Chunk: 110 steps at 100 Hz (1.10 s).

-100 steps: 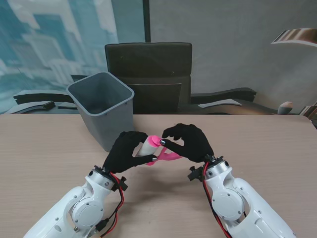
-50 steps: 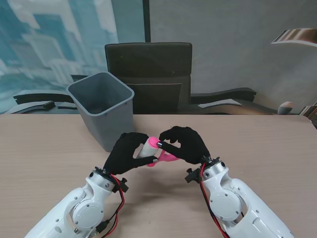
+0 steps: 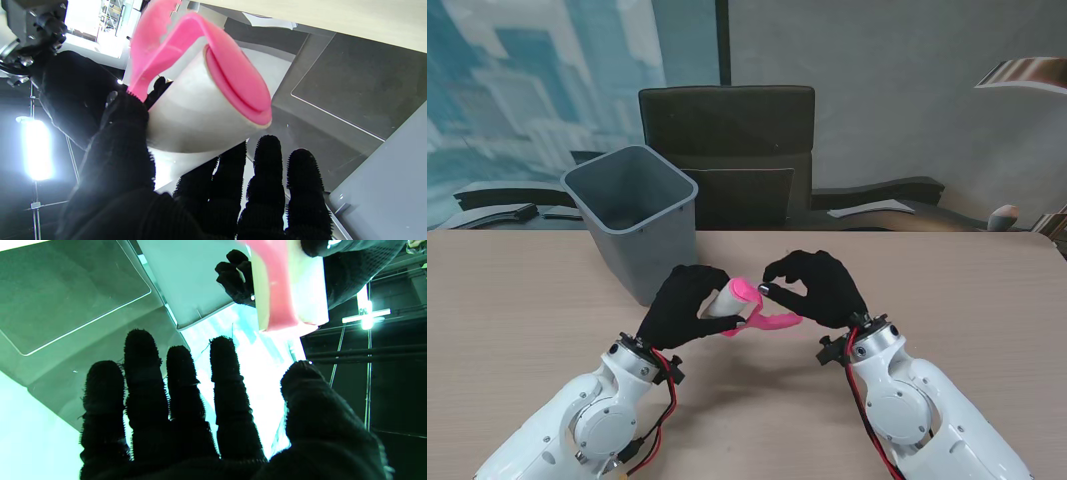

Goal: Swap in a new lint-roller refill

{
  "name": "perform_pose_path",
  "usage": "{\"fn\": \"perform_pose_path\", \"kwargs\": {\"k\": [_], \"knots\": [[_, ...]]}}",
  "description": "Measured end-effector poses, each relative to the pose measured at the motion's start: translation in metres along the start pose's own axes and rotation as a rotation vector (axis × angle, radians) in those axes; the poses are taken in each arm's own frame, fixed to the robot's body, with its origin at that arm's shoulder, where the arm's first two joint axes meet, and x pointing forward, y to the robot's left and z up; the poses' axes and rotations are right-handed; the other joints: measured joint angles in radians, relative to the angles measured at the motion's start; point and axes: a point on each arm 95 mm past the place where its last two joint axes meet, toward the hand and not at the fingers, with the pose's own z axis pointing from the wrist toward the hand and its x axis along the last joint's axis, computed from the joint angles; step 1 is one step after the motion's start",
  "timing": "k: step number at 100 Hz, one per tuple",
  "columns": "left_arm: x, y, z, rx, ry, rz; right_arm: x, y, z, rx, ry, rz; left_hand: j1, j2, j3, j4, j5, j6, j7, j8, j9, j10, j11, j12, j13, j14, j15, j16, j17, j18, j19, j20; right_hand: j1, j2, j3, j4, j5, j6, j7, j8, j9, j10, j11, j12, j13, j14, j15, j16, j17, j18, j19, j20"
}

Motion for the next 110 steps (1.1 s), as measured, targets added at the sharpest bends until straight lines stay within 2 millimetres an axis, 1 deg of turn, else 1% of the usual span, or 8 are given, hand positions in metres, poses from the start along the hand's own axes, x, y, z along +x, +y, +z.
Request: {"fn": "perform_pose_path", "kwargs": {"k": [11,35,46,65,77,91,103,110], "knots": [[-0.001,-0.002,0.0,0.009,-0.011,-0.01,-0.004,0.004,-0.007,0.036,0.004,-0.041,0.0,0.0,0.0,0.0,0.0,0.0,0.0,0.0,0.0,0.0,0.0,0.0,0.0,0.0,0.0,0.0,0.0,0.0,0.0,0.0,0.0,-0.145,0.052,0.0,-0.078,-0.004,-0.044,-0.014,-0.072,-0.002,-0.035,-0.012,-0.04,0.001,-0.061,-0.01,-0.055,-0.014,-0.054,-0.012],[0.009,-0.008,-0.002,0.041,-0.032,-0.051,-0.012,-0.008,-0.016,0.12,0.085,-0.196,0.0,0.0,0.0,0.0,0.0,0.0,0.0,0.0,0.01,0.0,0.004,0.0,0.0,0.0,0.0,0.0,0.0,0.0,0.0,0.0,-0.015,-0.458,0.271,0.009,-0.36,-0.09,-0.164,-0.048,-0.42,-0.026,-0.091,-0.048,-0.305,0.01,-0.198,-0.079,-0.255,-0.029,-0.224,-0.056],[0.015,-0.01,-0.002,0.058,-0.034,-0.076,-0.019,-0.018,-0.014,0.085,0.094,-0.216,0.0,0.0,0.0,0.0,0.0,0.0,0.0,0.0,0.01,0.0,0.004,0.0,0.0,0.0,0.0,0.0,0.0,0.0,0.0,0.0,-0.041,-0.522,0.419,0.009,-0.451,-0.092,-0.168,-0.051,-0.536,-0.026,-0.083,-0.074,-0.393,0.01,-0.21,-0.112,-0.32,-0.034,-0.264,-0.081],[0.024,-0.013,-0.002,0.089,-0.065,-0.18,-0.024,-0.033,-0.004,0.081,0.105,-0.231,0.0,0.0,0.0,0.0,0.0,0.0,0.0,0.0,0.01,0.0,0.004,0.0,0.0,0.0,0.0,0.0,0.0,0.0,0.001,0.0,-0.04,-0.531,0.52,0.009,-0.481,-0.063,-0.129,-0.034,-0.561,-0.012,-0.018,-0.085,-0.399,0.011,-0.181,-0.125,-0.336,-0.027,-0.272,-0.106],[0.031,-0.01,-0.001,0.086,-0.084,-0.243,-0.023,-0.041,0.0,0.021,0.128,-0.242,0.0,0.0,0.0,0.0,0.0,0.0,0.0,0.0,0.01,0.0,0.004,0.0,0.0,0.0,0.0,0.0,0.0,0.0,0.001,0.0,0.01,-0.552,0.574,0.009,-0.465,0.022,-0.046,0.068,-0.481,-0.011,0.132,0.021,-0.284,0.011,-0.005,-0.054,-0.231,-0.04,-0.132,-0.086],[0.036,-0.007,0.0,0.076,-0.085,-0.267,-0.019,-0.044,0.006,-0.033,0.121,-0.238,0.0,0.0,0.0,0.0,0.0,0.0,0.0,0.0,0.01,0.0,0.004,0.0,0.021,0.0,0.0,0.0,0.001,0.0,0.001,0.0,0.097,-0.552,0.594,0.009,-0.352,0.033,0.17,0.272,-0.288,-0.001,0.342,0.221,-0.1,-0.03,0.358,0.092,-0.042,-0.106,0.077,-0.009],[0.037,-0.007,0.0,0.075,-0.096,-0.28,-0.017,-0.044,0.008,-0.067,0.107,-0.218,0.0,0.0,0.0,0.0,0.0,0.0,0.0,0.0,0.01,0.0,0.004,0.0,0.021,0.0,0.0,0.0,0.002,0.0,0.002,0.0,0.185,-0.585,0.603,-0.016,-0.271,-0.067,0.406,0.303,-0.072,-0.002,0.468,0.348,0.091,-0.108,0.626,0.134,0.133,-0.146,0.226,0.029],[0.037,-0.007,0.0,0.075,-0.103,-0.285,-0.016,-0.043,0.009,-0.086,0.1,-0.208,0.0,0.0,0.0,0.0,0.0,0.0,0.0,0.0,0.01,0.0,0.004,0.0,0.021,0.0,0.0,0.0,0.002,0.0,0.002,0.0,0.206,-0.596,0.603,-0.038,-0.195,-0.121,0.617,0.302,0.04,-0.042,0.523,0.385,0.199,-0.128,0.709,0.181,0.225,-0.152,0.29,0.035]]}}
